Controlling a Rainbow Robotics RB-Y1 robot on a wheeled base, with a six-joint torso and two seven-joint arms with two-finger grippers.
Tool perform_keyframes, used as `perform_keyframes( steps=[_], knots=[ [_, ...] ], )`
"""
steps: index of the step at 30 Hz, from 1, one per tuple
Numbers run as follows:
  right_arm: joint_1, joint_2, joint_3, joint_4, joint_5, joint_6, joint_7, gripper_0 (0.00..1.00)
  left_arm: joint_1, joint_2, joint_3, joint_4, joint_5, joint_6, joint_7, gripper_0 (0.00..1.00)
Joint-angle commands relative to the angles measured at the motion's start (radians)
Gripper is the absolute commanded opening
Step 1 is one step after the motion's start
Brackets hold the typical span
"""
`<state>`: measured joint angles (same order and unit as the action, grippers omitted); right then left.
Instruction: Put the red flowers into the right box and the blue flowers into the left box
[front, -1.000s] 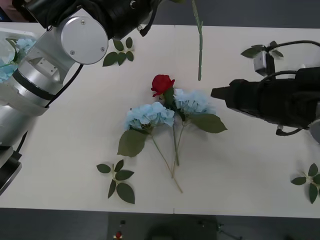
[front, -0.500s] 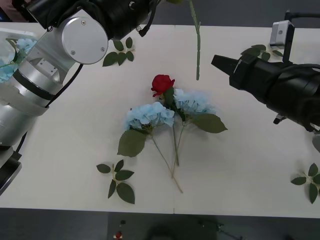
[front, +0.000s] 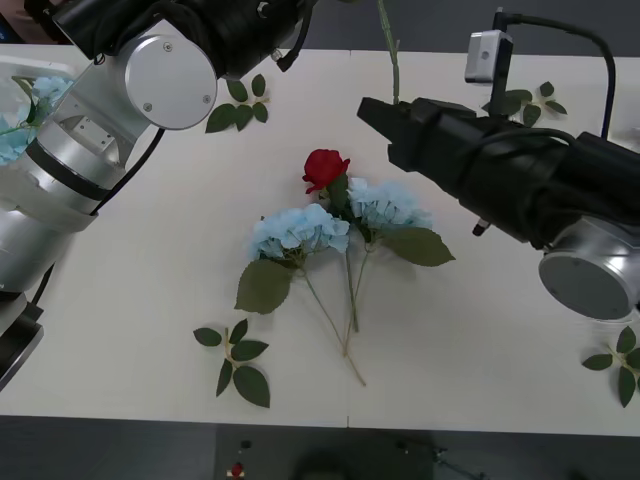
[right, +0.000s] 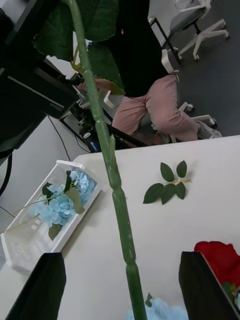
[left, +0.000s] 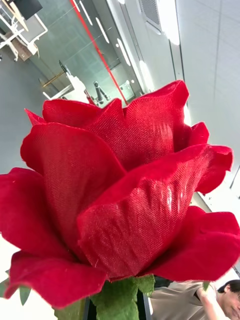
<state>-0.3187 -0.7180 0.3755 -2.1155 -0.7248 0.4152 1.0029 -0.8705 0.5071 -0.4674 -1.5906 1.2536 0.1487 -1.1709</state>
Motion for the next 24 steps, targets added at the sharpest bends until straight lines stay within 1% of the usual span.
perform_keyframes(
  steps=[1,2,3,4,5,6,8,9,11,12,13,14,15,24],
  knots=[
    [-0.045,0.066,-0.017,0.037,-0.005,0.000,0.126,0.58,-0.028,0.004,0.007,-0.012,-0.011,-0.008,-0.021,0.00],
    [-0.051,0.075,-0.015,0.048,-0.007,0.002,0.140,0.55,-0.028,0.005,0.007,-0.012,-0.011,-0.008,-0.021,0.00],
    [-0.057,0.086,-0.017,0.062,-0.008,0.000,0.157,0.47,-0.028,0.005,0.007,-0.012,-0.013,-0.008,-0.023,0.00],
    [-0.062,0.091,-0.015,0.066,-0.010,0.000,0.163,0.42,-0.028,0.005,0.007,-0.012,-0.013,-0.008,-0.023,0.00],
    [-0.068,0.095,-0.017,0.078,-0.013,0.000,0.172,0.26,-0.028,0.004,0.007,-0.012,-0.014,-0.006,-0.024,0.00],
    [-0.073,0.097,-0.017,0.083,-0.015,0.002,0.174,0.16,-0.028,0.004,0.007,-0.012,-0.014,-0.006,-0.024,0.00],
    [-0.074,0.095,-0.017,0.088,-0.018,0.000,0.172,0.02,-0.028,0.005,0.007,-0.011,-0.017,-0.008,-0.027,0.00],
    [-0.076,0.094,-0.017,0.088,-0.021,0.002,0.174,0.00,-0.028,0.005,0.007,-0.009,-0.022,-0.008,-0.029,0.00],
    [-0.077,0.086,-0.017,0.088,-0.025,0.002,0.174,0.00,-0.028,0.004,0.007,-0.009,-0.026,-0.008,-0.033,0.01],
    [-0.076,0.081,-0.017,0.088,-0.030,0.002,0.174,0.00,-0.028,0.004,0.007,-0.009,-0.028,-0.008,-0.033,0.23],
    [-0.077,0.080,-0.017,0.088,-0.031,0.002,0.174,0.00,-0.028,0.004,0.007,-0.009,-0.028,-0.008,-0.035,0.43],
    [-0.077,0.078,-0.017,0.088,-0.035,0.002,0.174,0.00,-0.028,0.004,0.007,-0.009,-0.029,-0.006,-0.035,0.82],
    [-0.077,0.075,-0.015,0.088,-0.038,0.002,0.174,0.00,-0.028,0.004,0.007,-0.009,-0.029,-0.008,-0.033,1.00],
    [-0.079,0.054,-0.017,0.088,-0.048,0.008,0.163,0.00,-0.028,0.011,0.007,-0.009,-0.016,-0.006,-0.033,1.00]
  ],
)
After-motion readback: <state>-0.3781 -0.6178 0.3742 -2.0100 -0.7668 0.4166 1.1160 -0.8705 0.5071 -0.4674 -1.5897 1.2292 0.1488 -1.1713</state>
